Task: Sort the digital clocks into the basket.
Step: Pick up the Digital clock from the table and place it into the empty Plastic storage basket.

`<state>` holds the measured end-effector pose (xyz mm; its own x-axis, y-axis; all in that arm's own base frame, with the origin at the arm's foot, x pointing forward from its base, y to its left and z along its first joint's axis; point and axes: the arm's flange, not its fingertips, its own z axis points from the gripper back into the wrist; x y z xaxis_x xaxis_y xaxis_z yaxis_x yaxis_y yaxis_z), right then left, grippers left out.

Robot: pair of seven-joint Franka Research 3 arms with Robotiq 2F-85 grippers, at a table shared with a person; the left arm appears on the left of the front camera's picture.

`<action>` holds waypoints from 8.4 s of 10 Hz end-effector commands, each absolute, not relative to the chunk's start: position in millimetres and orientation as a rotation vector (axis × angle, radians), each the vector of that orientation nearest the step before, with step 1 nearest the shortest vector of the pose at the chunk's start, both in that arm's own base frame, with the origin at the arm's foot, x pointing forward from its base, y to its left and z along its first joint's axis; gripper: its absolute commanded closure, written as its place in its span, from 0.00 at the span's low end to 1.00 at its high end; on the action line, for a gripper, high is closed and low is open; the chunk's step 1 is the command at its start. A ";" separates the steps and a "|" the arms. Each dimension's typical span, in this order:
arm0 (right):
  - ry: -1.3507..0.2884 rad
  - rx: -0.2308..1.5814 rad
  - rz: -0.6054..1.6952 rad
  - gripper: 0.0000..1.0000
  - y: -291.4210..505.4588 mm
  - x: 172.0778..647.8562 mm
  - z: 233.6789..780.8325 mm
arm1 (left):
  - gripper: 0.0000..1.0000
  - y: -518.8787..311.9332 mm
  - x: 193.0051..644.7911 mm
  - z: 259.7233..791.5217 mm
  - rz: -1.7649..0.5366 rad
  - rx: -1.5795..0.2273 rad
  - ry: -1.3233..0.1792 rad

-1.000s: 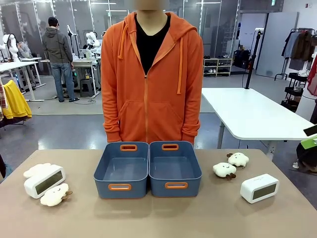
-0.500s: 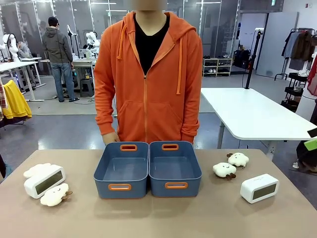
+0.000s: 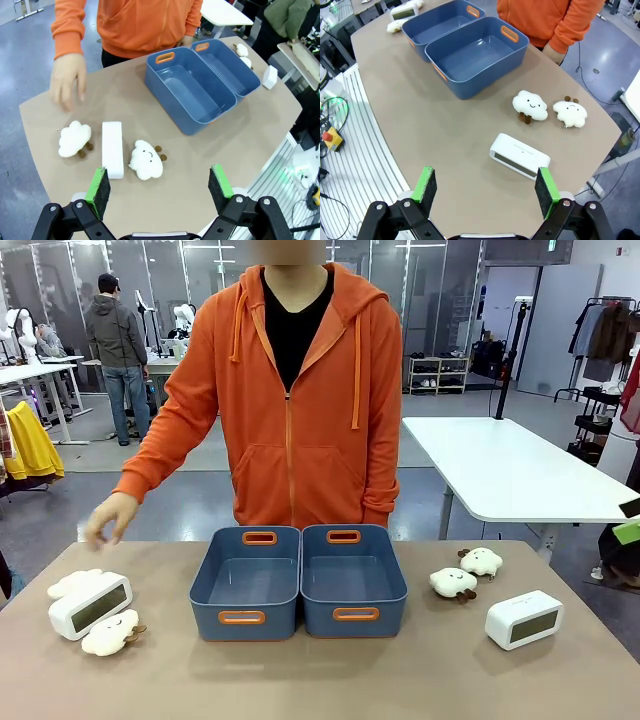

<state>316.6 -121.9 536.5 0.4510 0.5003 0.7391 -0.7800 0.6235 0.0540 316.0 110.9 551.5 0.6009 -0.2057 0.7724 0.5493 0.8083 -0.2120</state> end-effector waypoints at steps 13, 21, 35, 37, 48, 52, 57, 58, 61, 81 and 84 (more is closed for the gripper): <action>-0.761 0.426 0.841 0.00 -123.7 317.5 537.8 | 0.00 110.1 316.7 550.7 -0.464 -0.472 -0.815; -0.690 0.306 1.073 0.00 -117.0 315.6 553.4 | 0.00 110.1 316.7 550.7 -0.464 -0.472 -0.815; -0.123 0.082 1.772 0.00 -17.7 473.6 380.7 | 0.00 110.1 316.7 550.7 -0.464 -0.472 -0.815; -0.160 0.059 1.767 0.00 -17.4 481.0 368.4 | 0.00 110.1 316.7 550.7 -0.464 -0.472 -0.815; 0.018 0.008 1.759 1.00 -2.1 499.7 305.3 | 0.00 110.1 316.7 550.7 -0.464 -0.472 -0.815; 0.021 0.042 1.730 1.00 -7.3 496.3 317.3 | 0.00 110.1 316.7 550.7 -0.464 -0.472 -0.815; -0.145 0.039 1.529 1.00 -21.3 456.6 458.6 | 0.00 110.1 316.7 550.7 -0.464 -0.472 -0.815; -0.167 0.047 1.535 1.00 -15.5 448.2 467.7 | 0.00 110.1 316.7 550.7 -0.464 -0.472 -0.815; -0.336 0.149 1.519 1.00 2.5 431.1 503.5 | 0.00 110.1 316.7 550.7 -0.464 -0.472 -0.815; -0.663 0.127 1.438 1.00 180.1 403.8 582.1 | 0.00 110.1 316.7 550.7 -0.464 -0.472 -0.815; -0.656 0.093 1.426 1.00 309.7 406.8 545.0 | 0.00 110.1 316.7 550.7 -0.464 -0.472 -0.815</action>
